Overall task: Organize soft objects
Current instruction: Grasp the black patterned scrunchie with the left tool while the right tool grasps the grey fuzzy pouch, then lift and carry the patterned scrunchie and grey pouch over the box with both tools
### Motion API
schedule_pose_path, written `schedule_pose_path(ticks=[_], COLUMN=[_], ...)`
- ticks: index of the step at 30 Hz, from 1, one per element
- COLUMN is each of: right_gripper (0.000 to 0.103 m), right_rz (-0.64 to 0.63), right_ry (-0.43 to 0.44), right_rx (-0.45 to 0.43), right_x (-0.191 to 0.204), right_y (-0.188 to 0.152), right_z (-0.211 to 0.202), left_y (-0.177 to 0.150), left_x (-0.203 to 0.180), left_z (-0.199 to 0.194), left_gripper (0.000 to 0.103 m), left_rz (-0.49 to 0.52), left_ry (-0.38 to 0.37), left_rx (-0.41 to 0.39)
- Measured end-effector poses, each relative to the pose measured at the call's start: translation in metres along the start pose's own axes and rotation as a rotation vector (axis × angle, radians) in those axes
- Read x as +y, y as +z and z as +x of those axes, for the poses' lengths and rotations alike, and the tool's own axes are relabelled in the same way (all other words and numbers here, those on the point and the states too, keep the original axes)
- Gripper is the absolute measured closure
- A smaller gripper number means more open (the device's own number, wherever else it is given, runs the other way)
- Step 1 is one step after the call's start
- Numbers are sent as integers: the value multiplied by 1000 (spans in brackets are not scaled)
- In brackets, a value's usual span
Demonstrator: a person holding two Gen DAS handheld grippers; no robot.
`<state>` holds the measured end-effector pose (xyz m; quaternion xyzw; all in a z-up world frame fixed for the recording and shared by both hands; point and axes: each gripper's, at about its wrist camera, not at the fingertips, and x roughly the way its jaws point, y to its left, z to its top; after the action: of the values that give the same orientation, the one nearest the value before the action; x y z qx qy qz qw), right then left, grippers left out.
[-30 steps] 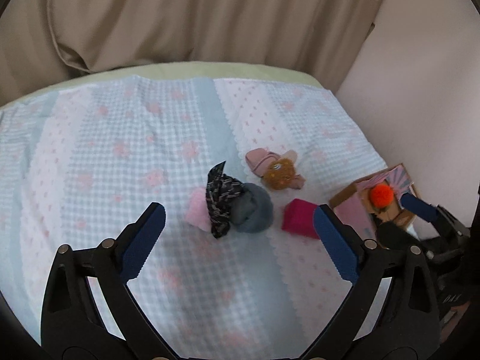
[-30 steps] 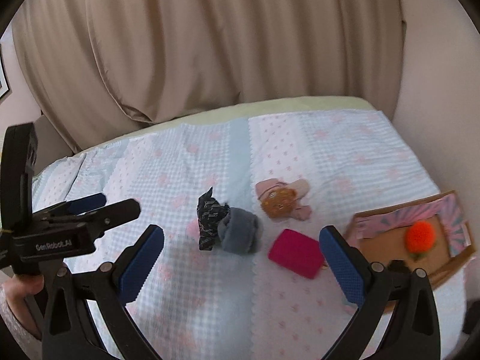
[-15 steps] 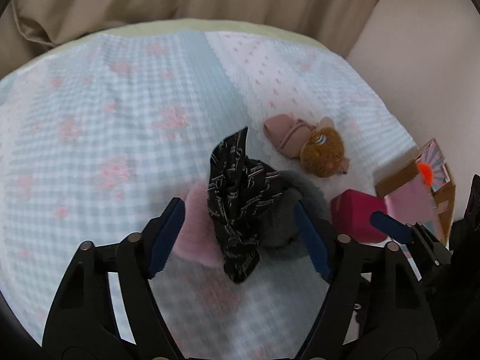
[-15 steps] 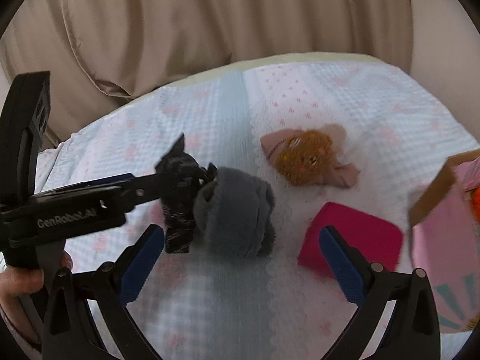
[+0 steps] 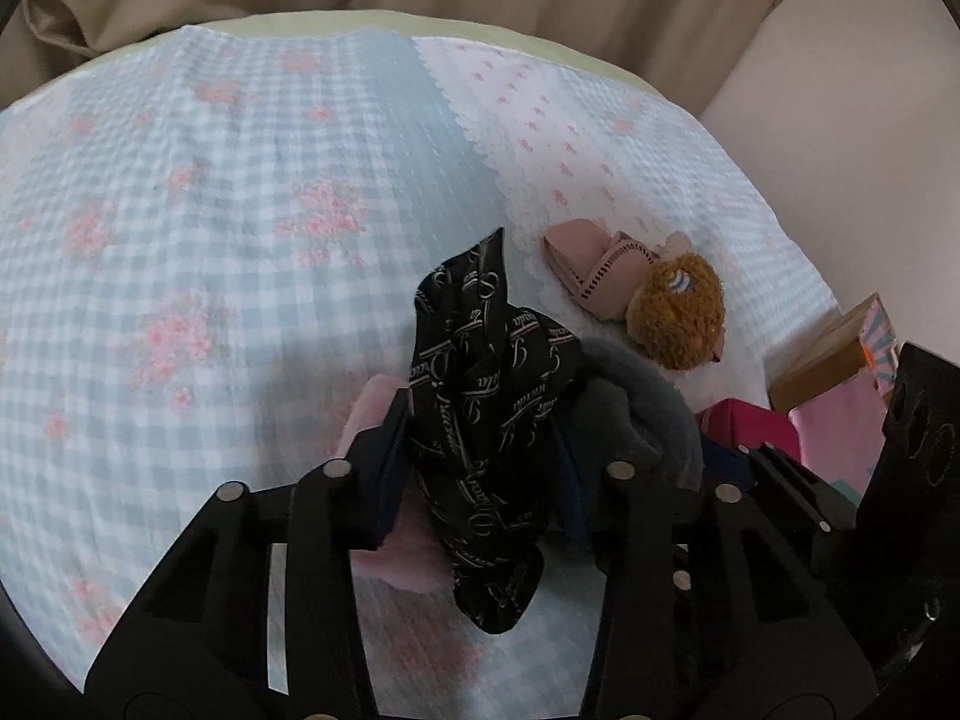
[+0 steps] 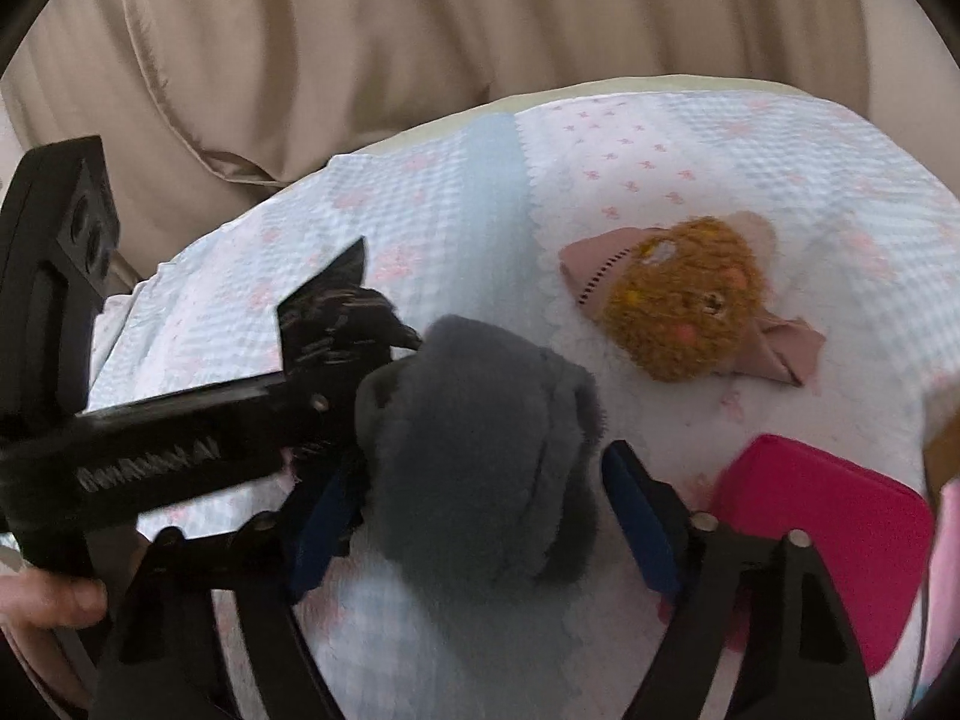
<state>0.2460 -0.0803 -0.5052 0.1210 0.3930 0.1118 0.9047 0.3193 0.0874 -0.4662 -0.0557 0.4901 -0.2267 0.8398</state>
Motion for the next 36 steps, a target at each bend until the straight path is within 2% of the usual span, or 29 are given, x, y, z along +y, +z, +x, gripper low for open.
schedule_pose_path(ticks=[2, 5, 11, 24, 29, 36], right_gripper=[40, 48, 60, 60, 60, 60], right_rz=[-21, -32, -24, -42, -55, -84], right_ry=[13, 25, 35, -2, -14, -27], right_rx=[2, 3, -4, -49, -75, -108], right_x=[4, 6, 8, 17, 28, 49], right_y=[1, 1, 5, 23, 36, 62], right_z=[1, 0, -4, -49, -91, -174], left_y=[-1, 0, -2, -1, 5, 13], left_x=[-1, 0, -1, -13, -27, -63], left_z=[2, 2, -4, -56, -93, -173], left_gripper=[71, 76, 78, 78, 78, 78], left_rz=[8, 5, 7, -32, -31, -32], left_ry=[11, 15, 31, 27, 36, 74], left_rx=[-4, -8, -16, -84, -113, -163])
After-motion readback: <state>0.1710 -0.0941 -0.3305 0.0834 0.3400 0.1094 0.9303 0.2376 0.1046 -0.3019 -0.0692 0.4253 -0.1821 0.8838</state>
